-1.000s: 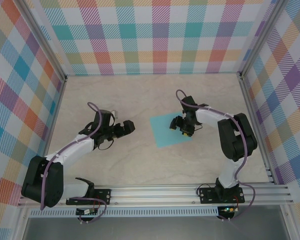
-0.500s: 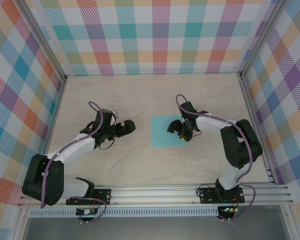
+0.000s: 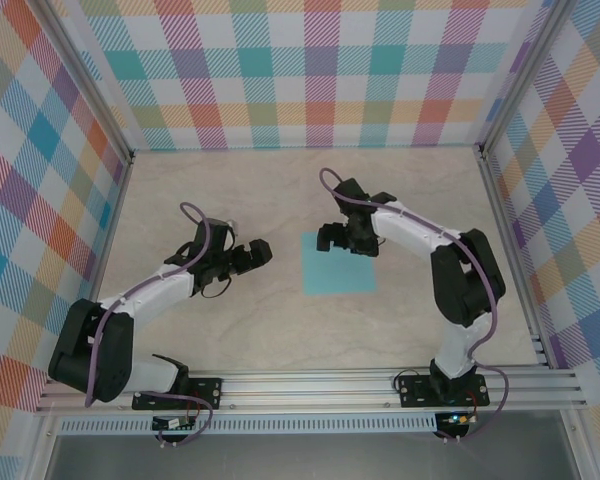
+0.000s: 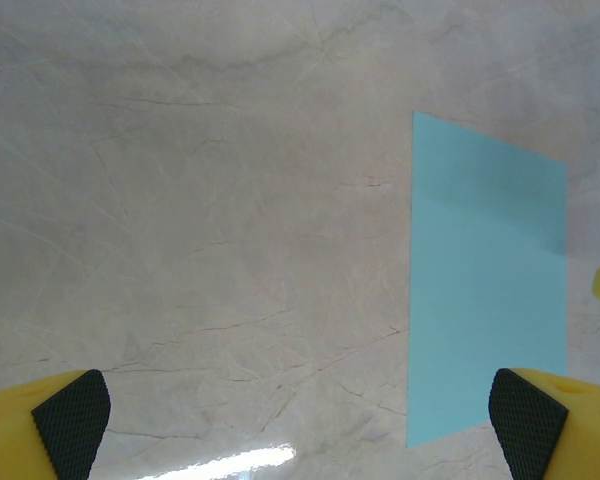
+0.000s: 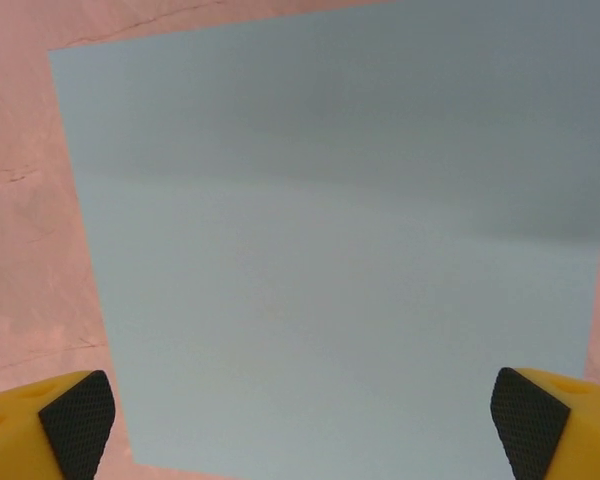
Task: Fold a paper plane with a square sheet of paper (pick it up from the middle)
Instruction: Move the square sheet of paper to the center of the table, then fold the square sheet of paper in half at the center of the table.
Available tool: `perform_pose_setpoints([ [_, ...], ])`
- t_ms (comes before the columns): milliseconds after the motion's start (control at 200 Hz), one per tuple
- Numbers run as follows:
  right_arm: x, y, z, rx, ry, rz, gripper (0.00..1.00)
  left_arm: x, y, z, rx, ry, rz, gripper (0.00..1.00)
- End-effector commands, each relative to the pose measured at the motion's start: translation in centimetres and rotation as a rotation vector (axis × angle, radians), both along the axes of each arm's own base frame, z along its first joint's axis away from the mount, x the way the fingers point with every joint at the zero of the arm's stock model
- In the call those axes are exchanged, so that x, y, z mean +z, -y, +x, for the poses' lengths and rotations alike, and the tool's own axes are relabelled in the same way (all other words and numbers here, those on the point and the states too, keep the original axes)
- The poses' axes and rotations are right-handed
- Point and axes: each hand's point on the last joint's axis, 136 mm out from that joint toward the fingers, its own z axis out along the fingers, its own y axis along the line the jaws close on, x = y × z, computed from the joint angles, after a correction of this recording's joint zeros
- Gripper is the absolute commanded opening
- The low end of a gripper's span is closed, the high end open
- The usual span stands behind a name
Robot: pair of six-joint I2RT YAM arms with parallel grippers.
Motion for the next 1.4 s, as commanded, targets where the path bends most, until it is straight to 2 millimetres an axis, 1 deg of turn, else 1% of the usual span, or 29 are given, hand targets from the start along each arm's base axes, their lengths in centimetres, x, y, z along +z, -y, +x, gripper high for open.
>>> perform_pose_setpoints([
  [0, -2.0, 0.6, -1.2, 0.061, -0.094, -0.108, 1.00, 0.8, 0.9, 1.0, -0.002, 0.033, -0.012, 1.00],
  [205, -3.4, -0.1, -0.6, 0.077, -0.125, -0.194, 1.00, 0.2, 1.6, 1.2, -0.040, 0.013, -0.019, 1.00],
  [445, -3.8, -0.5, -0.1, 0.079, -0.135, -0.195, 1.00, -0.3, 2.0, 1.3, -0.057, 0.000, -0.020, 1.00],
  [560, -4.0, -1.1, -0.2, 0.085, -0.148, -0.173, 1.00, -0.4, 2.1, 1.4, -0.063, -0.003, -0.019, 1.00],
  [700, -4.8, -1.1, -0.4, 0.079, -0.172, -0.186, 1.00, -0.5, 2.5, 1.4, -0.080, -0.007, -0.021, 1.00],
  [880, -6.4, -0.7, -1.2, 0.058, -0.213, -0.214, 1.00, -0.6, 2.6, 1.2, -0.084, -0.012, -0.017, 1.00],
  [1150, -9.9, 0.2, -3.8, 0.036, -0.296, -0.267, 1.00, -0.8, 2.5, 1.1, -0.085, -0.014, -0.009, 1.00],
  [1225, -10.4, 0.6, -4.1, 0.019, -0.306, -0.283, 1.00, -0.8, 2.5, 1.1, -0.087, -0.015, -0.007, 1.00],
  [1395, -10.7, 1.0, -4.3, 0.004, -0.311, -0.311, 0.99, -0.7, 2.4, 1.0, -0.085, -0.013, -0.002, 1.00],
])
